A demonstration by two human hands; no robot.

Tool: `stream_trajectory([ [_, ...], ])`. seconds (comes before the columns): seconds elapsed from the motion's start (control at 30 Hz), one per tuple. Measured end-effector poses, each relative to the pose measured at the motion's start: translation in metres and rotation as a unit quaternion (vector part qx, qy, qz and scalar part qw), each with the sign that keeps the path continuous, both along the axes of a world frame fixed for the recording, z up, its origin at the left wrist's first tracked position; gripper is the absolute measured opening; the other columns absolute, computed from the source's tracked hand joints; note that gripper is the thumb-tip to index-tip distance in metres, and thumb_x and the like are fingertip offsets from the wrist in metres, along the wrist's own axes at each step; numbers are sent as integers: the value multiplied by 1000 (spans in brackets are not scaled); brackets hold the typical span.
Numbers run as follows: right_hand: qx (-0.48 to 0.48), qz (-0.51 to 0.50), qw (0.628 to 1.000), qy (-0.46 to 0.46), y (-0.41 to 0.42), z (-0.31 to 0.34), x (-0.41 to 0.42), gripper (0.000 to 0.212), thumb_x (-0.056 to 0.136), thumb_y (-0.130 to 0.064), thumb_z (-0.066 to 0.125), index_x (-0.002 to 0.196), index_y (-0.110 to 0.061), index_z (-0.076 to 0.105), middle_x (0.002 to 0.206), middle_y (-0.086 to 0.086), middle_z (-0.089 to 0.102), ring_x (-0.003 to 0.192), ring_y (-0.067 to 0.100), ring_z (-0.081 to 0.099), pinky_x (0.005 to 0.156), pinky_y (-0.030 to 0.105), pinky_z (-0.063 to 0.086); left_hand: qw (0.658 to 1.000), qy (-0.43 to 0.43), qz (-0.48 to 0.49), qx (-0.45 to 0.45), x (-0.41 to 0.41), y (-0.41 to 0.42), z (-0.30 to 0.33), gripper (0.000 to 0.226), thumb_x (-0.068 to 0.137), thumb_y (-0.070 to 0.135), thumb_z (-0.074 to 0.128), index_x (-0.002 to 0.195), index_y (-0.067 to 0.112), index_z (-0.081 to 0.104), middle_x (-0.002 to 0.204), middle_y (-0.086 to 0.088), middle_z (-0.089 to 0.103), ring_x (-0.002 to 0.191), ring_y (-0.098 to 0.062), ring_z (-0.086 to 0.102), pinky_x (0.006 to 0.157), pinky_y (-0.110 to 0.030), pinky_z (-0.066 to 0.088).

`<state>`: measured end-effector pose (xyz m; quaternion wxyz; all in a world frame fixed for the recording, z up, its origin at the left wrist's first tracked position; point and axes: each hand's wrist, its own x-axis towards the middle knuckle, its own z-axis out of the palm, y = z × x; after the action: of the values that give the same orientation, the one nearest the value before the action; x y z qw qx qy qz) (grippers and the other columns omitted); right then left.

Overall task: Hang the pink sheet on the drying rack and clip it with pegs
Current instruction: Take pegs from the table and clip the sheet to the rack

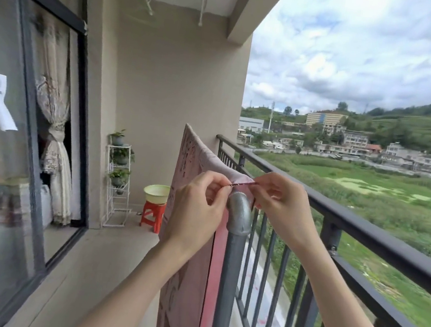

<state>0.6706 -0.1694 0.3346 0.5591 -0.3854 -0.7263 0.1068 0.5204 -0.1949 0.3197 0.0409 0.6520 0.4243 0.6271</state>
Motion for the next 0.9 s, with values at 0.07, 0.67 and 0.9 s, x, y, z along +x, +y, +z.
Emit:
stream_trajectory([
  [0.07,25,3,1000,3,-8,1,2,14,85,-7,63,80,-20,65,70,-14,65,62,-2,59,65,17,50,1000,7,1,13,2,-8,2,15,85,13,62,79,27,60,74,14,63,67,3,58,61,-3,40],
  [0.67,158,-2,987,22,-44,-17,6,6,78,-2,63,77,-5,68,65,1,64,68,9,57,59,11,44,996,60,12,68,17,-50,-5,15,84,9,62,80,22,62,76,11,63,69,-1,58,62,-9,45],
  [0.9,145,2,988,61,-47,-26,7,11,80,-1,60,82,-9,68,71,3,65,69,12,58,61,18,46,995,67,-4,79,16,-50,-8,13,84,10,62,80,23,61,76,11,63,69,-2,59,61,-7,44],
])
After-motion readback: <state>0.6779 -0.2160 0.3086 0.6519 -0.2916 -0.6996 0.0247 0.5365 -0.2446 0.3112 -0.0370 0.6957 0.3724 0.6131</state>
